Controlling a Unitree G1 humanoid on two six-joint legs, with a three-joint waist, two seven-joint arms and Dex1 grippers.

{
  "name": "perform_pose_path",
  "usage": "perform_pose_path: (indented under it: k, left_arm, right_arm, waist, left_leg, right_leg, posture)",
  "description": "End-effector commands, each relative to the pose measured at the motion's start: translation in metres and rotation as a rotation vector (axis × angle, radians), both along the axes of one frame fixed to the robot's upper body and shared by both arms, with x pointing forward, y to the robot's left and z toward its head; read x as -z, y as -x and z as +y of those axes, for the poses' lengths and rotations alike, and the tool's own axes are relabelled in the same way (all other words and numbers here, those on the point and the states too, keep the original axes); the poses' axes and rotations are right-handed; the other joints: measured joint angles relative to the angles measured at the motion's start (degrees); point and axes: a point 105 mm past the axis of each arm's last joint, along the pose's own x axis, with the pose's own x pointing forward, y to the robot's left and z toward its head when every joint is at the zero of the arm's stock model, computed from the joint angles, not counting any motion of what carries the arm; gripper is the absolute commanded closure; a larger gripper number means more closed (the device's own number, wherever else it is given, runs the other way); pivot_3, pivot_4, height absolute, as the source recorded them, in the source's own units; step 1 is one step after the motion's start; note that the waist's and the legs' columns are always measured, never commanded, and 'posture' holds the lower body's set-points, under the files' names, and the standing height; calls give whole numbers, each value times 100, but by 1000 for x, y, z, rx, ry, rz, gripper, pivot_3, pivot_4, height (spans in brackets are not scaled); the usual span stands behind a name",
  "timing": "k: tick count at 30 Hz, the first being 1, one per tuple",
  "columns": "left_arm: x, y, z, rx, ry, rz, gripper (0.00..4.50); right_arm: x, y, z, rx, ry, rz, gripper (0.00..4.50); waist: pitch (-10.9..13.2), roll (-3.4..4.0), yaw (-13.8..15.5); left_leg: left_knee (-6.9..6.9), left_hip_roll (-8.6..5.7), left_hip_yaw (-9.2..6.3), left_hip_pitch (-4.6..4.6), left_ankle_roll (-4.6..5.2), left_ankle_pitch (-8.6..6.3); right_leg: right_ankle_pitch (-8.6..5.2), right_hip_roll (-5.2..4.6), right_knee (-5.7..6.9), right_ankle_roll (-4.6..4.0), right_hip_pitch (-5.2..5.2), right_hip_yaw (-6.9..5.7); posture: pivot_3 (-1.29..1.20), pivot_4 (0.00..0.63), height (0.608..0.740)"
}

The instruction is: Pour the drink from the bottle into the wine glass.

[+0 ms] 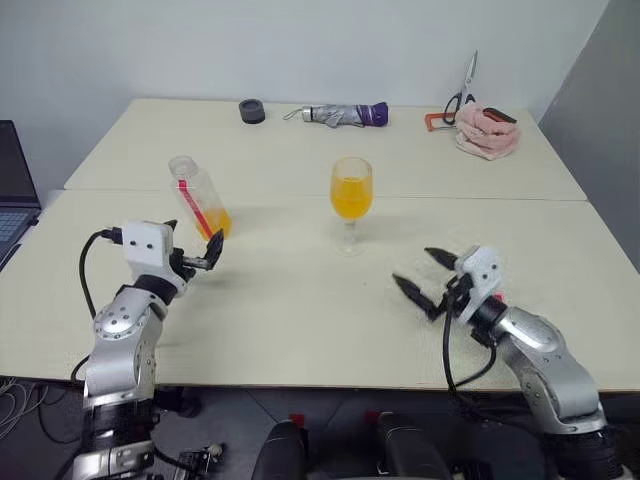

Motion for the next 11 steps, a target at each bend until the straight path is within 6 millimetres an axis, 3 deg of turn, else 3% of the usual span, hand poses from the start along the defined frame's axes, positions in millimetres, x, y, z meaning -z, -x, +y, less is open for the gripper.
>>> perform_pose_path:
  k: [1, 11]
  left_arm:
    - [-8, 10, 0, -19, 26, -38, 12]
    - [2, 22, 8, -68, 61, -25, 12]
  right_arm:
    - [-11, -11, -24, 170, -20, -113, 0]
    - [-10, -26, -31, 270, -67, -145, 0]
  waist:
    - [0, 0, 1]
    - [0, 1, -2]
  left_leg:
    - [0, 0, 0, 0, 0, 0]
    - [-5, 0, 3, 2, 0, 0]
  right_leg:
    - [0, 0, 0, 0, 0, 1]
    - [0, 2, -4, -1, -1, 4]
  posture:
    - [0, 150, 740]
    - [0, 150, 740]
